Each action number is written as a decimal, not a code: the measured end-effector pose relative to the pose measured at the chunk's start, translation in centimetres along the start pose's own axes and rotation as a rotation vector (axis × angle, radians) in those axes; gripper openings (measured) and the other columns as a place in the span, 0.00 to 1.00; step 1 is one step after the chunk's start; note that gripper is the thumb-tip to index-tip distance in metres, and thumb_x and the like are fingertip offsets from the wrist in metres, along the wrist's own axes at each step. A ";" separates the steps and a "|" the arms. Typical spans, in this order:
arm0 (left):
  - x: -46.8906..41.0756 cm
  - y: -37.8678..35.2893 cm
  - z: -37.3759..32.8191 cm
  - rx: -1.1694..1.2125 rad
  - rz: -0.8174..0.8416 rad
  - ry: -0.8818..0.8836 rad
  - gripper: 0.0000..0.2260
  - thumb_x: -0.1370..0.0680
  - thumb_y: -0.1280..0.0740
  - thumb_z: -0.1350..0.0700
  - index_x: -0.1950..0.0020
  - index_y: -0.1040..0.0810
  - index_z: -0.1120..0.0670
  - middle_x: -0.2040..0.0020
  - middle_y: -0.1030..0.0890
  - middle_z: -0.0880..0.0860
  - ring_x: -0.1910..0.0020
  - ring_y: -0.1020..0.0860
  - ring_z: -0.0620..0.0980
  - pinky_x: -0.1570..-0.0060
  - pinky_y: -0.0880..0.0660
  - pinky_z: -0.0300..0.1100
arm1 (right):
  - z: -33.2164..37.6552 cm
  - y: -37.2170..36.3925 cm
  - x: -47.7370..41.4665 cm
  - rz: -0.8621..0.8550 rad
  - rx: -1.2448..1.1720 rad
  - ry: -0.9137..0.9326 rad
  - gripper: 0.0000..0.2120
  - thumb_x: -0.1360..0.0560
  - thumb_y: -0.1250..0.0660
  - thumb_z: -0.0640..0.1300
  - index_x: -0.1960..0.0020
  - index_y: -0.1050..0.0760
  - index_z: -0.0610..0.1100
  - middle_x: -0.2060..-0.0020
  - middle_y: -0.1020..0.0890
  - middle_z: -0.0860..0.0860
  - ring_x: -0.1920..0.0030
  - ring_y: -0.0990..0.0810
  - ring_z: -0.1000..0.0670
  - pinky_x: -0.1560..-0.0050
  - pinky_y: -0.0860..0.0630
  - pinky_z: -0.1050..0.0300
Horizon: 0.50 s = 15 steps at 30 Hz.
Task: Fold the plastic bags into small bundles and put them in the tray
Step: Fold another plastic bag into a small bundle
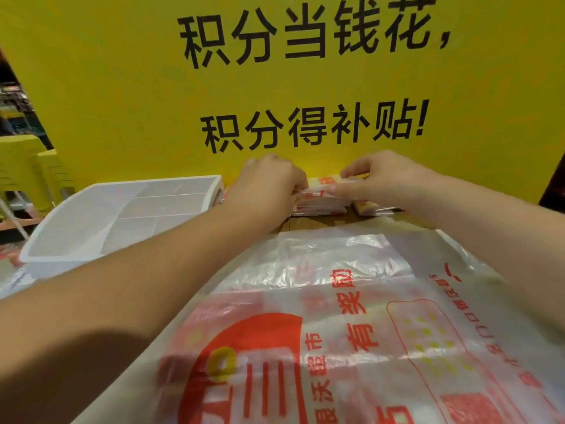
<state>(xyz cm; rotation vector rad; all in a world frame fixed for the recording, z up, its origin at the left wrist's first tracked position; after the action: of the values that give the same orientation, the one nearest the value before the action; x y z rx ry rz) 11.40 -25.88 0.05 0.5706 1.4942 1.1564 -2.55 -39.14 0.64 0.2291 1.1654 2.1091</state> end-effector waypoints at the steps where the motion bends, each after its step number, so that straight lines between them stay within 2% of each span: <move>1: -0.1 -0.1 -0.1 -0.034 0.003 -0.014 0.11 0.19 0.34 0.51 0.37 0.19 0.45 0.42 0.19 0.49 0.40 0.27 0.54 0.39 0.31 0.52 | -0.1 -0.2 0.0 0.002 0.063 0.026 0.27 0.26 0.28 0.60 0.32 0.24 0.48 0.37 0.23 0.49 0.47 0.27 0.50 0.60 0.30 0.59; 3: -0.3 -0.1 -0.3 -0.076 0.011 -0.035 0.11 0.18 0.35 0.51 0.37 0.20 0.45 0.42 0.19 0.49 0.39 0.28 0.54 0.37 0.34 0.52 | -0.3 -0.6 -0.1 -0.037 0.168 0.085 0.24 0.25 0.29 0.58 0.32 0.25 0.49 0.36 0.22 0.49 0.49 0.27 0.50 0.62 0.30 0.59; 5: -0.5 -0.2 -0.6 -0.108 0.029 -0.048 0.10 0.18 0.36 0.51 0.38 0.20 0.46 0.43 0.19 0.50 0.40 0.28 0.54 0.35 0.36 0.52 | -0.7 -1.0 -0.2 -0.084 0.252 0.162 0.20 0.23 0.31 0.57 0.34 0.23 0.51 0.37 0.22 0.49 0.49 0.29 0.51 0.55 0.31 0.58; 7: -0.6 -0.4 -0.8 -0.109 0.079 -0.045 0.11 0.18 0.37 0.52 0.37 0.22 0.46 0.43 0.19 0.51 0.38 0.28 0.54 0.30 0.39 0.53 | -1.1 -1.2 -0.4 -0.090 0.292 0.208 0.18 0.22 0.32 0.56 0.34 0.22 0.52 0.38 0.21 0.49 0.49 0.29 0.51 0.53 0.32 0.56; 11: -0.3 -0.8 -0.9 -0.111 0.211 -0.035 0.13 0.18 0.38 0.53 0.33 0.26 0.47 0.38 0.22 0.51 0.33 0.31 0.55 0.25 0.49 0.59 | -1.6 -1.6 -0.5 -0.014 0.384 0.239 0.20 0.23 0.32 0.57 0.33 0.25 0.53 0.40 0.21 0.50 0.48 0.27 0.50 0.52 0.30 0.55; 15: -0.2 -0.8 -1.2 -0.115 0.236 -0.027 0.14 0.19 0.36 0.53 0.32 0.27 0.48 0.37 0.23 0.51 0.32 0.32 0.55 0.24 0.51 0.60 | -1.7 -1.8 -0.5 0.003 0.412 0.259 0.21 0.23 0.31 0.53 0.32 0.27 0.52 0.41 0.23 0.50 0.46 0.27 0.49 0.49 0.30 0.55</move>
<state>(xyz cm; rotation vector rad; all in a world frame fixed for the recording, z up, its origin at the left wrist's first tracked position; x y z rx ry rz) 10.50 -26.82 -0.70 0.6943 1.3532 1.4010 -2.11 -39.98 -1.71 0.1462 1.7528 1.9212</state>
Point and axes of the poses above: each hand's wrist, its own x-axis away from the middle knuckle, its own y-axis out of the back of the hand, z = x × y, the point moved 1 cm from there along -x, towards the middle knuckle
